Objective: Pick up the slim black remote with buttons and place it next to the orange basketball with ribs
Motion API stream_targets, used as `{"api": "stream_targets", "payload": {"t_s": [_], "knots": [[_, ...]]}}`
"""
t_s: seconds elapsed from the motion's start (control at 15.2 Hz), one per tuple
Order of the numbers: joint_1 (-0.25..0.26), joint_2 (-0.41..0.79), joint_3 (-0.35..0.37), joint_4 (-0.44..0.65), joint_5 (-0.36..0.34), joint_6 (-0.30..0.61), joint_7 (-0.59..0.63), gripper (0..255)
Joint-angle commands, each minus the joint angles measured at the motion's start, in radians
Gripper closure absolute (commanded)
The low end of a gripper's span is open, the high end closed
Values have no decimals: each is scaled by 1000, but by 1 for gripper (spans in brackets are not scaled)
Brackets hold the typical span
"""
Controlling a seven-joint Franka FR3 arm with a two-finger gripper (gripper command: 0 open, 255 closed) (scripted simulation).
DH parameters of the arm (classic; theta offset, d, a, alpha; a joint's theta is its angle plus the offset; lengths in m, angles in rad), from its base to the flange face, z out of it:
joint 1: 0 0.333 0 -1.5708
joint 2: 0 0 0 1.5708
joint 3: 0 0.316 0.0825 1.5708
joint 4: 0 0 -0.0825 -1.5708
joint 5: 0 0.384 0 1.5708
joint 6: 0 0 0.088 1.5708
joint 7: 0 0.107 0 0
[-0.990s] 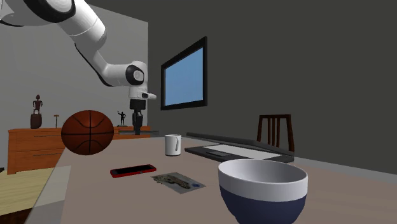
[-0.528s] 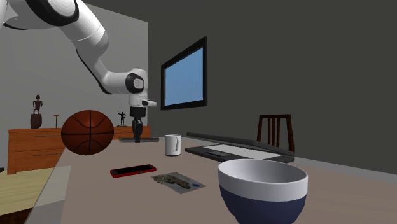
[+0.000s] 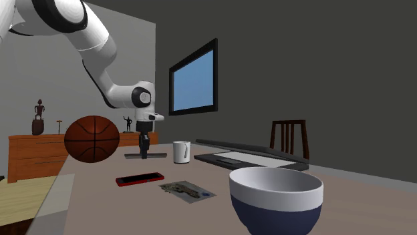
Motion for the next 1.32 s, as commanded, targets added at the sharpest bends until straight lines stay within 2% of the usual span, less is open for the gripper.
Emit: {"api": "stream_targets", "payload": {"t_s": [0.0,0.13,0.66,0.73,1.06,1.25], "knots": [[2,18,-1,-5,-4,24,2,255],[3,33,-3,-14,-7,47,3,255],[3,33,-3,-14,-7,47,3,255],[3,33,-3,-14,-7,47,3,0],[3,33,-3,-14,-7,47,3,0],[-4,-23,1,14,5,-36,-5,0]]}}
